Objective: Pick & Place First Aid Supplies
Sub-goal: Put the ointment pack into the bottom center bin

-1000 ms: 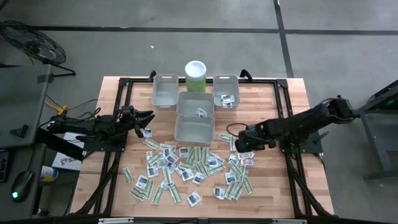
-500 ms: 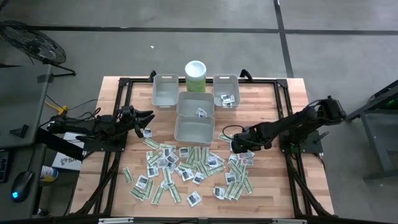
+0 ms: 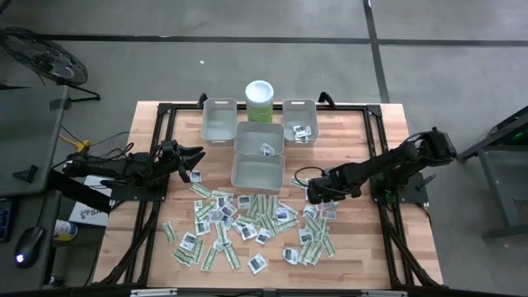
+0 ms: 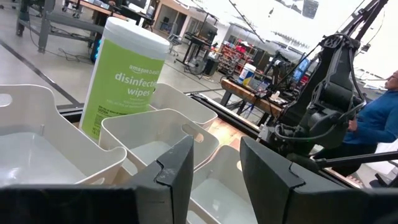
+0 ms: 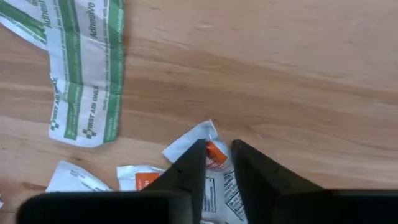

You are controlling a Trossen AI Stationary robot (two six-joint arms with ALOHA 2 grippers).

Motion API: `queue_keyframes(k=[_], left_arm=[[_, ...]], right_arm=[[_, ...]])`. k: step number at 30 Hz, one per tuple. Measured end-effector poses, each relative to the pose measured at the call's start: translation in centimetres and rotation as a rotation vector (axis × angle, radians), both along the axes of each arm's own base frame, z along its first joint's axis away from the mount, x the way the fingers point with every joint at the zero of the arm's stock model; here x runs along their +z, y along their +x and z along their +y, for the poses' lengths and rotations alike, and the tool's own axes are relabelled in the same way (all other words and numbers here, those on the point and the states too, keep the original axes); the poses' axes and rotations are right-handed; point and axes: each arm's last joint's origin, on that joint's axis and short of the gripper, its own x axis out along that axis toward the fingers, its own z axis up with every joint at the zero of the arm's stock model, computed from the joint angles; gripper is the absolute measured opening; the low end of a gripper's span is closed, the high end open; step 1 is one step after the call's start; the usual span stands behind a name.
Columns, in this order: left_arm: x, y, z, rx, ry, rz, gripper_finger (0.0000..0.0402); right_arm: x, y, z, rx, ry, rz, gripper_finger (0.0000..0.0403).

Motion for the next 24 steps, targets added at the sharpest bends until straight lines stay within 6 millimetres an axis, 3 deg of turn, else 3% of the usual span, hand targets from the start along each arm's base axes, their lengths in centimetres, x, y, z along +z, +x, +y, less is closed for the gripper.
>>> queue_keyframes(k=[7,14,24], left_arm=[[0.0,0.0,0.0,0.000,0.000,0.000,0.0131],[0.0,0.0,0.0,0.000,0.000,0.000,0.0131],[0.0,0.0,0.0,0.000,0.000,0.000,0.0131]], right_arm=[[0.0,-0.1,-0.1,0.006,-0.035,0.008,0.0004],[0.3,-0.2,-0.4,0.013,-0.065,-0.006,0.0002],[3.2,-1.0,-1.7,-0.026,-0.192,-0.137,0.0000]])
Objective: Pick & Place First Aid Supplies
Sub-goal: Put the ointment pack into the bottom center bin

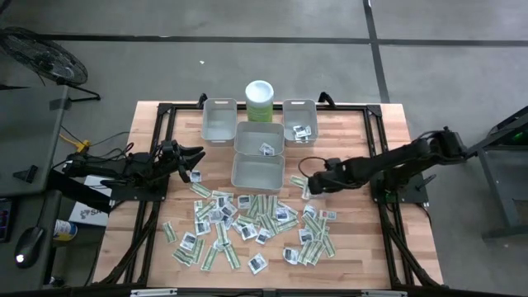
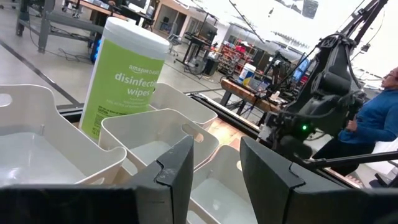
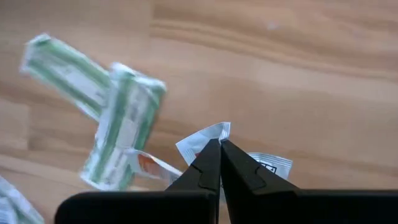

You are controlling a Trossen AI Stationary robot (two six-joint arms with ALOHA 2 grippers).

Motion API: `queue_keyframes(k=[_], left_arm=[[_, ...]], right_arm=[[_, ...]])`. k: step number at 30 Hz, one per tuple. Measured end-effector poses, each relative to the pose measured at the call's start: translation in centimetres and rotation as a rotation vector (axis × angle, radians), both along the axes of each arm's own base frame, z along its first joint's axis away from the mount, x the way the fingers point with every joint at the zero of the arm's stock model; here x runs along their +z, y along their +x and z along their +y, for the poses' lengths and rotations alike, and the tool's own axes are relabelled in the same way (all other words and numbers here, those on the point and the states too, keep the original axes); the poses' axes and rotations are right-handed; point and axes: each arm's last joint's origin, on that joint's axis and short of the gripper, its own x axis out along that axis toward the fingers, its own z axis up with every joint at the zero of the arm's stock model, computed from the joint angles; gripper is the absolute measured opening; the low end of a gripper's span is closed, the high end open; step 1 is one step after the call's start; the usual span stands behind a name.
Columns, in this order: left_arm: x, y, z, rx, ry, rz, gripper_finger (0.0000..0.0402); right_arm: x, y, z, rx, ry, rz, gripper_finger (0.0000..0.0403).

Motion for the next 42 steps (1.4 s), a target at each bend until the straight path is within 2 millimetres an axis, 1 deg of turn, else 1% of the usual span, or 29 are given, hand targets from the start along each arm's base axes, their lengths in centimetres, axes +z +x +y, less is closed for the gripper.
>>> queue_keyframes(k=[7,9,13,15,18,21,24,29,35,38,42], left_arm=[[0.0,0.0,0.0,0.000,0.000,0.000,0.0131],[0.0,0.0,0.0,0.000,0.000,0.000,0.0131],[0.0,0.0,0.0,0.000,0.000,0.000,0.0131],[0.0,0.0,0.0,0.000,0.000,0.000,0.0131],[0.0,0.0,0.0,0.000,0.000,0.000,0.0131],[0.0,0.0,0.0,0.001,0.000,0.000,0.0131],[0.0,0.0,0.0,0.000,0.000,0.000,0.0131],[0.0,0.0,0.0,0.000,0.000,0.000,0.0131],[0.0,0.0,0.0,0.000,0.000,0.000,0.0131],[-0.1,0.0,0.0,0.000,0.001,0.006,0.0131],[-0.1,0.0,0.0,0.000,0.002,0.009,0.0131]], right_arm=[[1.7,-0.5,-0.8,0.009,-0.042,-0.078,0.0000],[2.1,-0.4,-0.8,0.041,-0.061,-0.114,0.0000],[3.1,1.1,-0.8,0.128,-0.110,-0.288,0.0000],[3.9,2.2,-0.8,0.173,-0.157,-0.416,0.0000],[5.0,3.5,-1.0,0.192,-0.246,-0.564,0.0000],[5.9,4.1,-1.6,0.190,-0.314,-0.651,0.0000],[6.3,4.7,-2.3,0.206,-0.354,-0.702,0.0000],[6.1,6.3,-3.3,0.254,-0.356,-0.737,0.0000],[6.3,10.2,-4.2,0.388,-0.337,-0.715,0.0000],[5.9,12.0,-4.6,0.453,-0.298,-0.662,0.0000],[5.3,14.0,-4.8,0.533,-0.251,-0.539,0.0000]])
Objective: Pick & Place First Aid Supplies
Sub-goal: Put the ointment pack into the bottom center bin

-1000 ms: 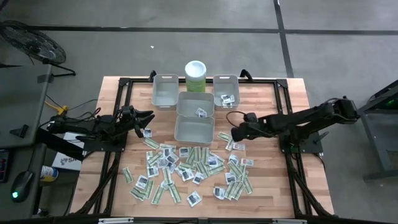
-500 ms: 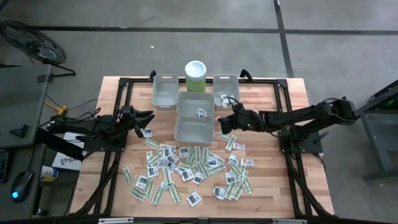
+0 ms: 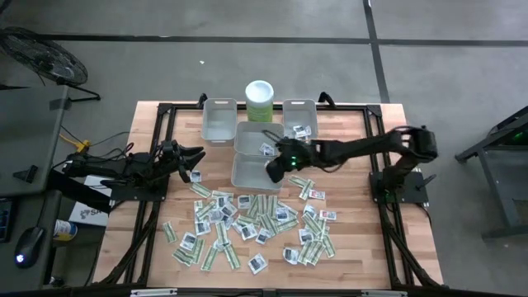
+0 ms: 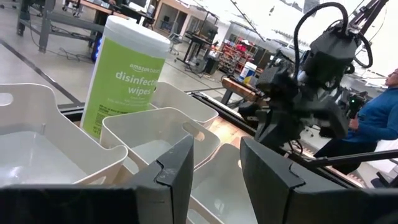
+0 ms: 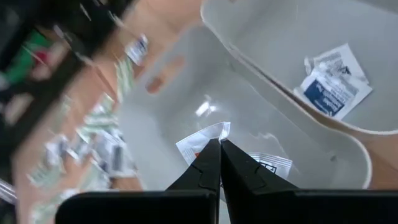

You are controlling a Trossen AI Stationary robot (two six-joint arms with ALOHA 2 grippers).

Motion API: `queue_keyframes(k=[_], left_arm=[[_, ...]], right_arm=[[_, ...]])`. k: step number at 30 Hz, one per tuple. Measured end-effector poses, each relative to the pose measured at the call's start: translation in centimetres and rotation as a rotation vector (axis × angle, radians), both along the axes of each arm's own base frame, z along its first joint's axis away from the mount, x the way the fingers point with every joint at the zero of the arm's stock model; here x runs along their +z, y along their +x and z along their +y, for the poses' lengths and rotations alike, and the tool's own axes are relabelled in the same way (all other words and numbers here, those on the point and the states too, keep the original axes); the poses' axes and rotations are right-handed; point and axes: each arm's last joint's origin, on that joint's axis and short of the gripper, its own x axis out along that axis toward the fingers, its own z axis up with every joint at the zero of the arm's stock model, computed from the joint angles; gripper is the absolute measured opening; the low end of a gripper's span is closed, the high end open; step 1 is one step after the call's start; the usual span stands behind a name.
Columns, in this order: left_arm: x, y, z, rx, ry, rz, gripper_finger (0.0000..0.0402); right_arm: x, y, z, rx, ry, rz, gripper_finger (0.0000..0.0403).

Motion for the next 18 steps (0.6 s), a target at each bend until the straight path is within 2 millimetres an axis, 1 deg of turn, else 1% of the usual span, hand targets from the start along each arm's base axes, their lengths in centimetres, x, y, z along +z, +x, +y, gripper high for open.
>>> queue_keyframes(k=[4,7,11,15,18], left_arm=[[-0.1,0.0,0.0,0.000,0.001,0.008,0.0131],[-0.2,0.0,0.0,0.000,0.002,0.017,0.0131],[-0.2,0.0,0.0,0.000,0.003,0.023,0.0131],[-0.3,0.0,0.0,0.000,0.005,0.031,0.0131],[-0.4,0.0,0.0,0.000,0.007,0.045,0.0131]], right_arm=[[-0.5,1.7,0.0,0.072,-0.018,0.094,0.0000],[-0.9,2.4,0.0,0.114,-0.029,0.149,0.0000],[-1.7,2.6,0.0,0.147,-0.025,0.190,0.0000],[-1.9,2.4,0.1,0.152,-0.013,0.215,0.0003],[-1.9,2.4,0.1,0.152,-0.012,0.216,0.0015]])
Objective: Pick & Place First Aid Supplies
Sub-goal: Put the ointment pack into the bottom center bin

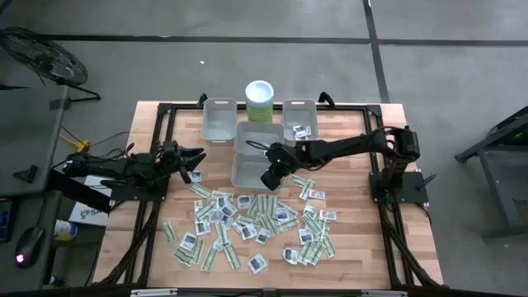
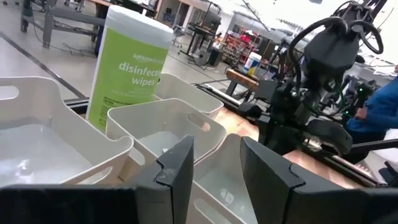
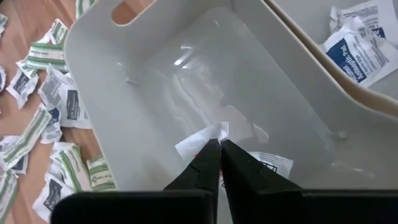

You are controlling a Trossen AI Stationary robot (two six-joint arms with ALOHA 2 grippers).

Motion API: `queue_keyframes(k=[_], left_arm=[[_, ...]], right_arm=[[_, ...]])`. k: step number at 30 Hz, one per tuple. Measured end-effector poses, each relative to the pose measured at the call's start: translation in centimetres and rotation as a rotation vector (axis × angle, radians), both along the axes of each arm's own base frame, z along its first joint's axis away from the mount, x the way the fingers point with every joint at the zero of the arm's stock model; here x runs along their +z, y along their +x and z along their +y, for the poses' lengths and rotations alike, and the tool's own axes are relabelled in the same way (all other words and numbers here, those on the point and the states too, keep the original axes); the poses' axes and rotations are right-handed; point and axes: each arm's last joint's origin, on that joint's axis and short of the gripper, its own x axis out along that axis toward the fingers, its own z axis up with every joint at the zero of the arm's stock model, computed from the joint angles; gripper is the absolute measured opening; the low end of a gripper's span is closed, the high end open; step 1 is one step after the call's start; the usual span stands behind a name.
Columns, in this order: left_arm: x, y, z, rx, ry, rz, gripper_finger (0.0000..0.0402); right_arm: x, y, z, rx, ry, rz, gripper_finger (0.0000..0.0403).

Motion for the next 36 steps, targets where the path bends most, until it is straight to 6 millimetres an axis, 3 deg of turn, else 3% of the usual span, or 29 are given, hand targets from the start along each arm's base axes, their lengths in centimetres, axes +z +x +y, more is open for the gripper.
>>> queue_keyframes(k=[11,14,20,25,30,36], left_arm=[[0.0,0.0,0.0,0.000,0.000,0.001,0.0131],[0.0,0.0,0.0,0.000,0.000,0.001,0.0131],[0.0,0.0,0.0,0.000,0.000,0.001,0.0131],[0.0,0.0,0.0,0.000,0.000,0.001,0.0131],[0.0,0.0,0.0,0.000,0.000,0.001,0.0131],[0.0,0.0,0.0,0.000,0.000,0.001,0.0131]], right_arm=[[0.2,-0.5,0.0,-0.051,0.022,0.035,0.0103],[1.2,-1.3,0.0,-0.070,0.014,0.053,0.0120],[3.5,-4.7,0.5,-0.191,-0.021,0.203,0.0133],[4.5,-8.0,2.3,-0.329,-0.049,0.394,0.0134],[4.1,-9.3,4.3,-0.460,0.011,0.499,0.0134],[0.6,-10.8,5.8,-0.559,0.147,0.556,0.0134]])
